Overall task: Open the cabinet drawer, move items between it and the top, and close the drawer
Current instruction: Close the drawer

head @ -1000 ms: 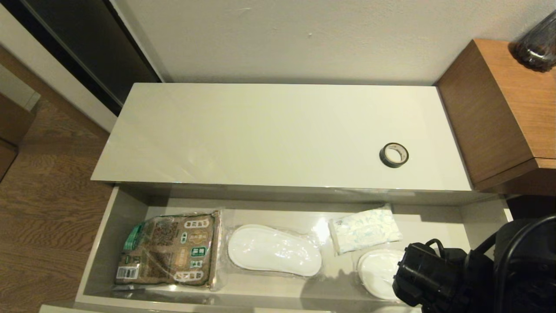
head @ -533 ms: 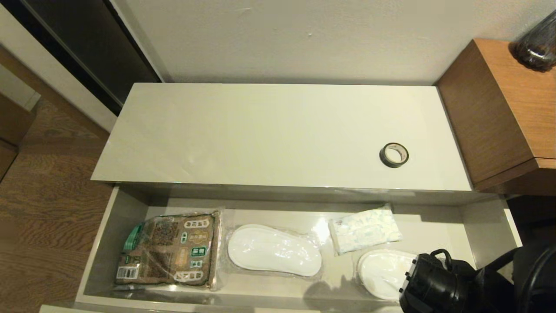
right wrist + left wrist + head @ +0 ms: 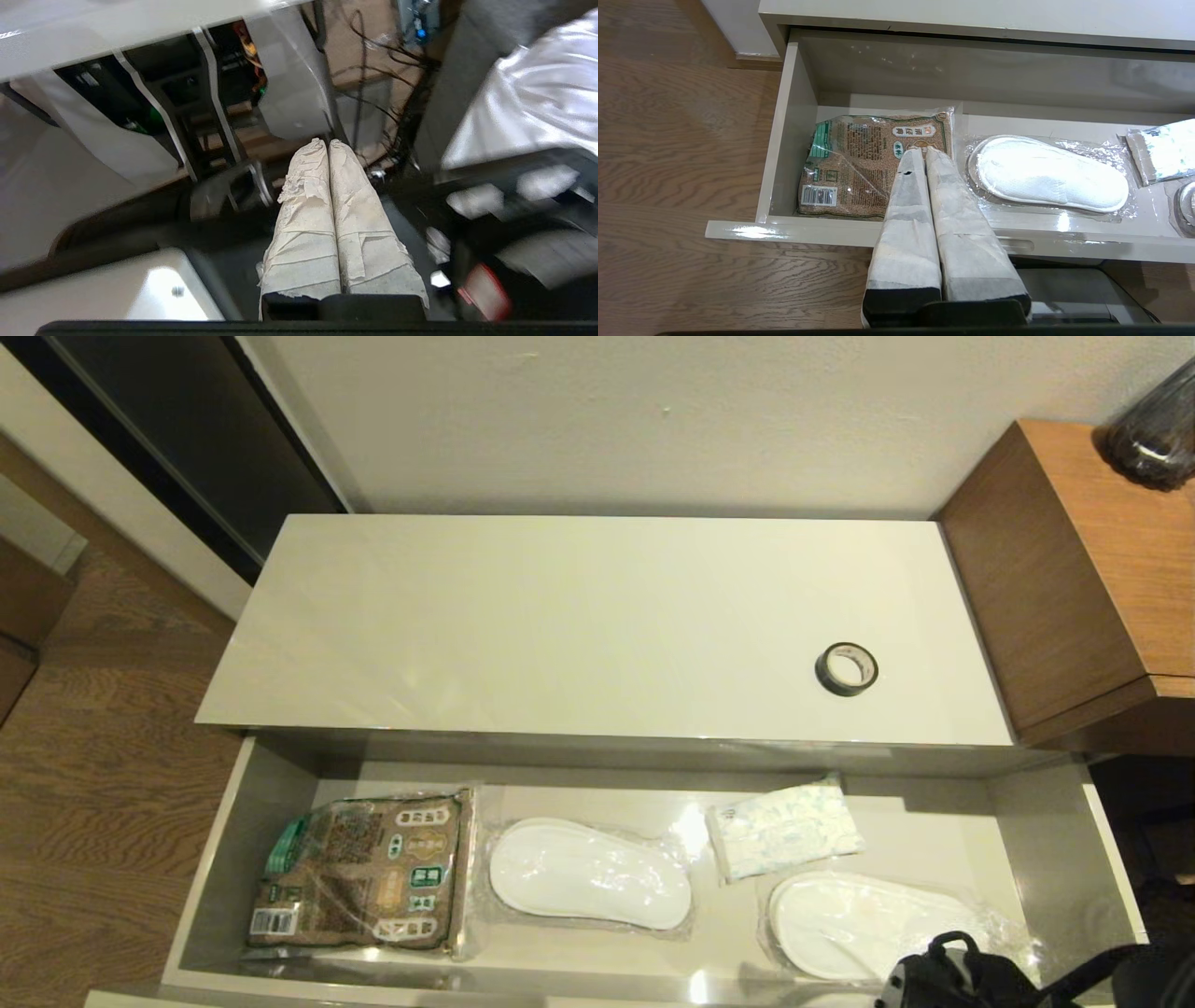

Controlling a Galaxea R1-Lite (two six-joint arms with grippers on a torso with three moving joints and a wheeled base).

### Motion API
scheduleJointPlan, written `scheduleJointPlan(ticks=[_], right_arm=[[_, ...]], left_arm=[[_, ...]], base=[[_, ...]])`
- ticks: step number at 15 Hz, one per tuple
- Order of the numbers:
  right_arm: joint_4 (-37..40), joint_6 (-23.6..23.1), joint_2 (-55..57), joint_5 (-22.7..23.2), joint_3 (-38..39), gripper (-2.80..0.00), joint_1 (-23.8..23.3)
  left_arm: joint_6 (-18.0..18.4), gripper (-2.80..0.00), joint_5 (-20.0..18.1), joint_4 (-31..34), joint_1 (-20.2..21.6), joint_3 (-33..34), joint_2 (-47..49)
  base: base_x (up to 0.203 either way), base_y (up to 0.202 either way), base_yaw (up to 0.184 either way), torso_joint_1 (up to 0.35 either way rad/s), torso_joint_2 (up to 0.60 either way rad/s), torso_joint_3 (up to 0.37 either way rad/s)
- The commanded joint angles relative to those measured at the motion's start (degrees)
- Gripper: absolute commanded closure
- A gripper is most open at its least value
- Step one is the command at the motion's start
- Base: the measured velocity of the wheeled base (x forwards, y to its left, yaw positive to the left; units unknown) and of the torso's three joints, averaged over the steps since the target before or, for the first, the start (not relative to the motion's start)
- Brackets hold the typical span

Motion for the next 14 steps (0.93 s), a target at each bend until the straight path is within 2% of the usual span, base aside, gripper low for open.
scheduleJointPlan(ticks=[1,6,9,14], right_arm=[[-9.2,0.4,6.7,-0.1,4.4,0.0,0.0],[-19.9,0.4,17.2,-0.4,4.7,0.0,-0.5],[-20.6,-0.5,18.5,-1.3,3.3,0.0,-2.6],[-20.5,-6.3,20.6,-4.1,-3.4,0.0,-13.4]], left_arm=[[0.0,0.0,0.0,0.0,0.0,0.0,0.1],[0.0,0.0,0.0,-0.1,0.0,0.0,0.1],[0.0,0.0,0.0,-0.1,0.0,0.0,0.1],[0.0,0.0,0.0,0.0,0.0,0.0,0.1]], base=[[0.0,0.0,0.0,0.0,0.0,0.0],[0.0,0.0,0.0,0.0,0.0,0.0],[0.0,0.0,0.0,0.0,0.0,0.0],[0.0,0.0,0.0,0.0,0.0,0.0]])
